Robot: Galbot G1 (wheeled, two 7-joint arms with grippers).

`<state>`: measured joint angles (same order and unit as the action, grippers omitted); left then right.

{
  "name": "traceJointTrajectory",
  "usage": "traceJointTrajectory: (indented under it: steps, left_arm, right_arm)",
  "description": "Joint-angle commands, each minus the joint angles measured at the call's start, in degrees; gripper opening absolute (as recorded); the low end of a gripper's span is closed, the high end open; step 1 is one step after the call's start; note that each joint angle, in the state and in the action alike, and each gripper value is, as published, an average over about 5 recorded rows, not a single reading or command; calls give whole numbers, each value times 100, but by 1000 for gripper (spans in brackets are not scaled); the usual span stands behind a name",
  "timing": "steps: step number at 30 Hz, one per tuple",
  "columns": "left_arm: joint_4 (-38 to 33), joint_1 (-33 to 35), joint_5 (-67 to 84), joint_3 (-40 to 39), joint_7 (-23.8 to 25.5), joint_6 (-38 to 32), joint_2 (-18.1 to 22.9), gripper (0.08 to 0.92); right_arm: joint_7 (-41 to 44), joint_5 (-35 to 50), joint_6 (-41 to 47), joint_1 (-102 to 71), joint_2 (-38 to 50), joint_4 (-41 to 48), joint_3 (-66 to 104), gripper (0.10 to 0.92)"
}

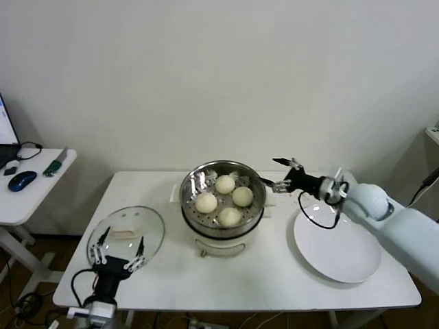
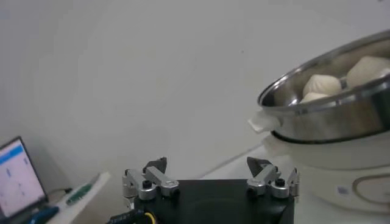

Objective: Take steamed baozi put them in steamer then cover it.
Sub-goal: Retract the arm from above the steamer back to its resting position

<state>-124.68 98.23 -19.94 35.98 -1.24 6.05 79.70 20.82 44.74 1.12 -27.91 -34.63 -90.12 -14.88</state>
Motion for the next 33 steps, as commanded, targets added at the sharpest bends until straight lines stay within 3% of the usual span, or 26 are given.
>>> traceJointTrajectory:
  steps: [1,7,13,22,33]
  left_arm:
    - [116,-5,-2373,41,-11,378,-204,823]
    - [319,160,-4398,136,224,372,-699,823]
    - [900,-169,-5519,-66,136,498,-934,823]
    - [2265,-1075,-5882,-273,-194,552,-976,823]
    - [3259,-2014,-5695,-511,-241,595,-1114,823]
  right_arm:
    - [-257,-842,-166,-3906,-969,-393,4205,823]
    - [-225,-1024,-390,-4729,-1723,-427,5097,823]
    - [-354,-1057,-542,-5196,-2212,-490,5317,823]
    - [-712,-1305,-495,-5308,-2526,-697,5271,823]
    - [-722,-1648,-432,-5225,-2671,-641,5209,823]
